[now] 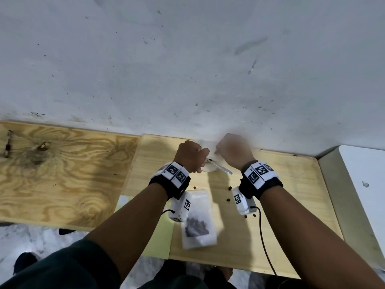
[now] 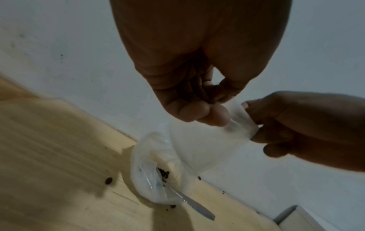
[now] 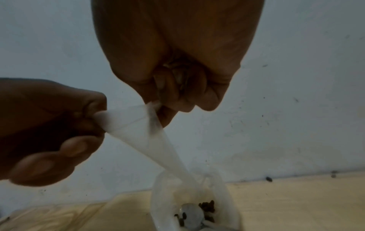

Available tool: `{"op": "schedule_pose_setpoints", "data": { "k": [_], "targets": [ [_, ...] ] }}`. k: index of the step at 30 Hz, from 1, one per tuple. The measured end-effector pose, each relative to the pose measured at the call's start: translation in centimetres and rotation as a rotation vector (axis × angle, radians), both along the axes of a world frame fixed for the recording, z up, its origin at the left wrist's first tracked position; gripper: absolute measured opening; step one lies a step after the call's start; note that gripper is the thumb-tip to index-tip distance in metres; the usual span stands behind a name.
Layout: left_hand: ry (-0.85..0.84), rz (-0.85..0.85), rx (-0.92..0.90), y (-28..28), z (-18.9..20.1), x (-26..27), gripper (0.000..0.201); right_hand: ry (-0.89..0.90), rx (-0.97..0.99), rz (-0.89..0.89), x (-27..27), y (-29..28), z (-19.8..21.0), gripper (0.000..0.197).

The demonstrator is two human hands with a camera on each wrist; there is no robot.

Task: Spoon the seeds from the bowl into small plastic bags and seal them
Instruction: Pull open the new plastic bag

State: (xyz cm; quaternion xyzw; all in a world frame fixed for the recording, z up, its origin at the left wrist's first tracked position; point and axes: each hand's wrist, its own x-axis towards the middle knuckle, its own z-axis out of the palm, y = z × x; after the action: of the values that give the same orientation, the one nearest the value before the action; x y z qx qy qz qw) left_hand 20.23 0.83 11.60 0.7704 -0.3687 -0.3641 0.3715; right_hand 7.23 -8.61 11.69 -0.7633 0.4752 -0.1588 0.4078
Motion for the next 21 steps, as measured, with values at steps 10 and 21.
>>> {"op": "schedule_pose_setpoints", "data": {
  "k": [10, 21],
  "targets": [
    [-0.423, -0.159, -0.112, -0.1, -2.5, -0.5, 0.131, -0.139, 0.140, 0.103, -1.1, -0.3, 0.1, 0.029],
    [-0.590, -0.283, -0.130, 0.3, -3.1, -0.4, 0.120, -0.060, 0.012, 0.207, -0.2, -0.3, -0.6, 0.044]
  ]
}}
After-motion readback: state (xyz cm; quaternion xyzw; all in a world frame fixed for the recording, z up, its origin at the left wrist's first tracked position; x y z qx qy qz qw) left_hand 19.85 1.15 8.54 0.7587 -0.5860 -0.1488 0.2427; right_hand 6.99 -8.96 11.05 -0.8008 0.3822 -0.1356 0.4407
